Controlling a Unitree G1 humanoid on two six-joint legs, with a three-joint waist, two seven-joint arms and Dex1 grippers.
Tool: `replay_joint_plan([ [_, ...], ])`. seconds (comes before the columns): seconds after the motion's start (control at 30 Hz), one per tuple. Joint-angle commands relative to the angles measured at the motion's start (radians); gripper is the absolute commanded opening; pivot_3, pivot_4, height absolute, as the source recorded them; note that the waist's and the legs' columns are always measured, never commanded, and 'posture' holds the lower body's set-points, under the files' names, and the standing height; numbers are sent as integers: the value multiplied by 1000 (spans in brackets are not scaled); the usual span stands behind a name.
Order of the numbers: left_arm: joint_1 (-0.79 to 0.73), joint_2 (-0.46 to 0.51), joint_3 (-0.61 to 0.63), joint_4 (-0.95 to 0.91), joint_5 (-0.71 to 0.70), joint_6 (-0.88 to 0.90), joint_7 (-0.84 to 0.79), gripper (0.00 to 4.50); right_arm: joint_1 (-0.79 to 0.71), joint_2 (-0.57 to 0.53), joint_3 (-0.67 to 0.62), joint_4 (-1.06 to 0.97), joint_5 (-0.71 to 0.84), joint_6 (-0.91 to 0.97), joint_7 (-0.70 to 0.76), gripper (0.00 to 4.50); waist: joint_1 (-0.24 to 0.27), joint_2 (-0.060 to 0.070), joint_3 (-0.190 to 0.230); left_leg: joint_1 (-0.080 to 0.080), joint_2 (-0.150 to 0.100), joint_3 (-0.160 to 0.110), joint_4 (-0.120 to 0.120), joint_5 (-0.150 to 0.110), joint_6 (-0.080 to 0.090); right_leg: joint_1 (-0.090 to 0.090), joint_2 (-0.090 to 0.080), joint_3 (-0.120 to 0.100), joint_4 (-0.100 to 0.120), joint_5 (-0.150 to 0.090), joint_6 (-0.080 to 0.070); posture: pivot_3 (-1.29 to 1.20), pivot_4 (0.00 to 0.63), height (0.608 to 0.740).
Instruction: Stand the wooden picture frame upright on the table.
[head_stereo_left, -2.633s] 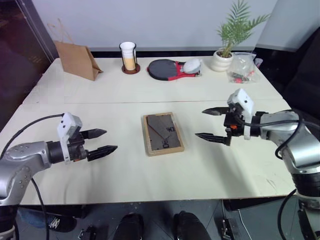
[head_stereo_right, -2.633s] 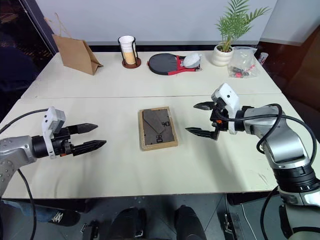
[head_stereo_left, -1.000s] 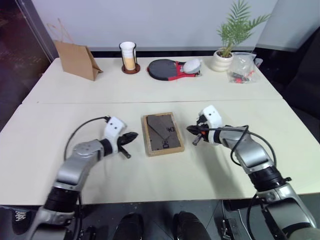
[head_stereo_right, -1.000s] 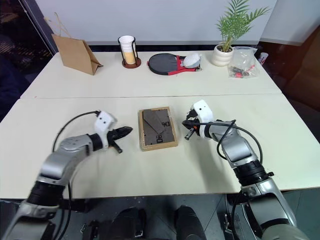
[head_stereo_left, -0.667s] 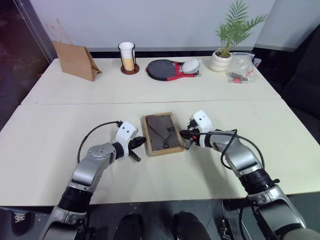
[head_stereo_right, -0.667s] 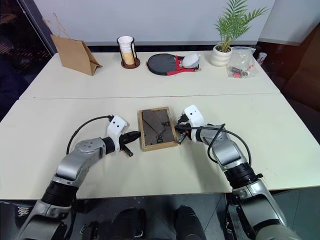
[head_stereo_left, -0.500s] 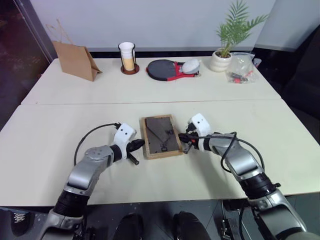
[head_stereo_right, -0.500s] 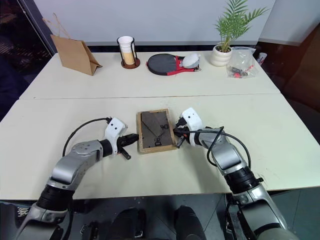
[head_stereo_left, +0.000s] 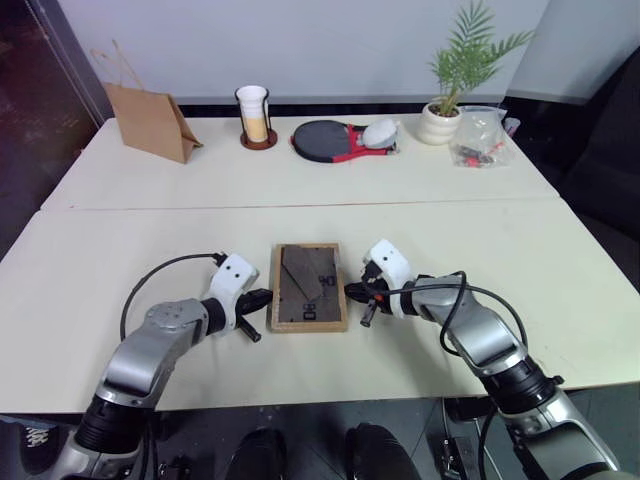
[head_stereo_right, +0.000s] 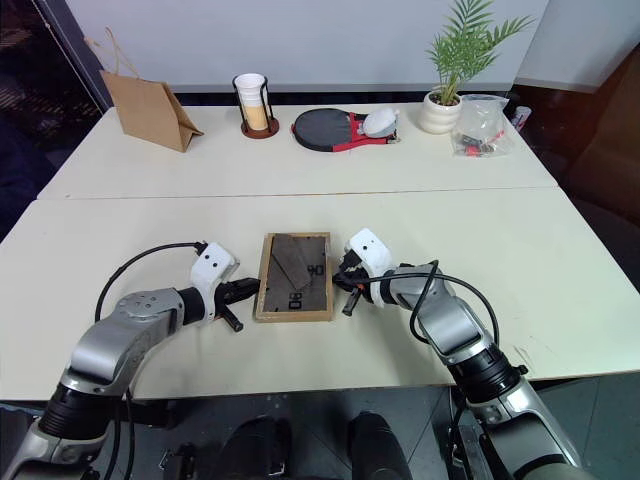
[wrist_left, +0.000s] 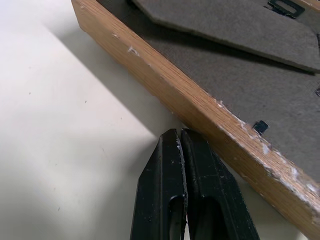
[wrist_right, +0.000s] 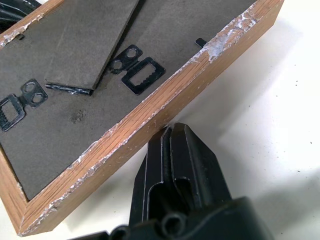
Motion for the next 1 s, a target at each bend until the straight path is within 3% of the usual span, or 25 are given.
replay_joint_plan([
  [0.03,20,35,17,-33,-37,45,-34,77,-9,-31,-28,-33,1,-1,4,39,2,0,0,0,0,0,0,0,0,0,0,0,0,0,0,0,150,740],
  [0.1,18,83,43,-31,-43,34,-65,77,-6,-63,-65,-53,14,13,12,39,3,0,0,0,0,0,0,0,0,0,0,0,0,0,0,0,150,740],
  [0.17,0,128,109,-38,-113,85,-111,597,5,-110,-98,-83,20,3,24,0,4,0,0,0,0,0,0,0,0,0,0,0,0,0,0,0,150,740],
  [0.27,-48,166,203,-36,-254,210,-174,1975,27,-167,-123,-130,39,-29,62,0,4,0,0,-1,0,0,0,0,0,0,0,0,-1,0,0,0,150,740],
  [0.43,-174,111,341,71,-480,524,-166,4438,18,-172,-103,-143,40,-51,84,0,5,-1,0,-1,-1,-1,0,0,0,0,0,-1,-1,0,0,0,150,740],
  [0.6,-271,52,420,235,-570,807,-78,4438,-8,-133,-53,-86,15,-81,68,0,-1,-1,0,-1,-4,-3,0,0,0,0,1,-1,0,0,0,0,150,740],
  [0.8,-242,-2,397,312,-671,821,67,4438,-27,-81,-2,-8,-18,-91,49,0,1,-1,0,-1,-4,-4,0,0,0,0,-1,-1,0,0,0,0,150,740],
  [1.0,-215,-93,410,347,-686,821,167,4438,-57,-12,81,30,-44,-112,67,0,4,-2,-1,0,-3,-4,0,0,0,3,-3,-1,0,0,0,0,150,740],
])
